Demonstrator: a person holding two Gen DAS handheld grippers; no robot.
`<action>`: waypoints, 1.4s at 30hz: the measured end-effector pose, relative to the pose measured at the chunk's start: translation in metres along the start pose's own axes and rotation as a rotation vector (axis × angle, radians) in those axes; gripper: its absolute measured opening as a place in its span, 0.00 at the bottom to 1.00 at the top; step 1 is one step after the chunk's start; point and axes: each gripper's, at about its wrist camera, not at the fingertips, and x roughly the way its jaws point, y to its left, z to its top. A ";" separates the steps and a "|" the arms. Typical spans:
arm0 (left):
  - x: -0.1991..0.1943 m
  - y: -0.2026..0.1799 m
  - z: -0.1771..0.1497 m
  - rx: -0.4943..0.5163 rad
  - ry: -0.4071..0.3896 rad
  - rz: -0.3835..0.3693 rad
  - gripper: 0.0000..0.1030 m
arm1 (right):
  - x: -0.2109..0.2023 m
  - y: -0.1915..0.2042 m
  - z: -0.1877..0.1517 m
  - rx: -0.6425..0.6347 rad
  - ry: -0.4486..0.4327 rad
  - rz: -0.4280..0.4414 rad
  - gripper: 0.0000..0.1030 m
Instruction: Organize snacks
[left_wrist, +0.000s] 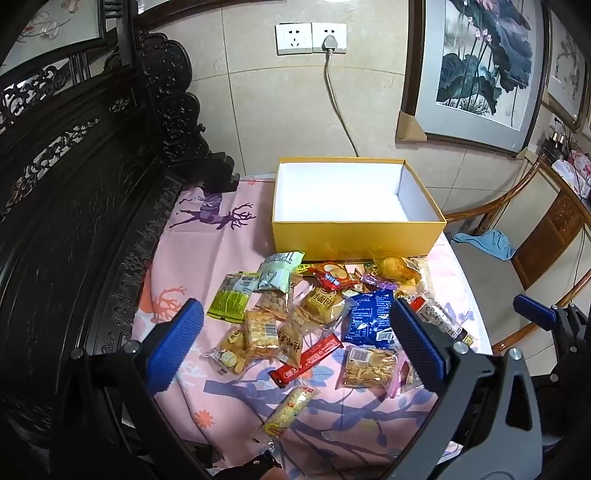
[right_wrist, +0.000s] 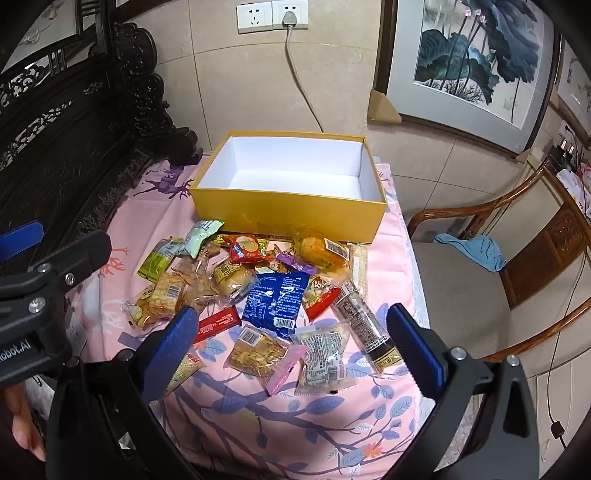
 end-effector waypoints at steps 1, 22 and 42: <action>0.001 0.002 0.001 -0.010 0.014 -0.014 0.98 | 0.000 0.000 0.000 0.000 0.000 0.000 0.99; 0.002 -0.003 -0.005 -0.013 0.022 -0.018 0.98 | 0.000 0.003 -0.002 -0.005 0.001 0.004 0.99; 0.002 -0.003 -0.008 -0.016 0.026 -0.023 0.98 | -0.001 0.003 -0.001 -0.005 0.004 0.004 0.99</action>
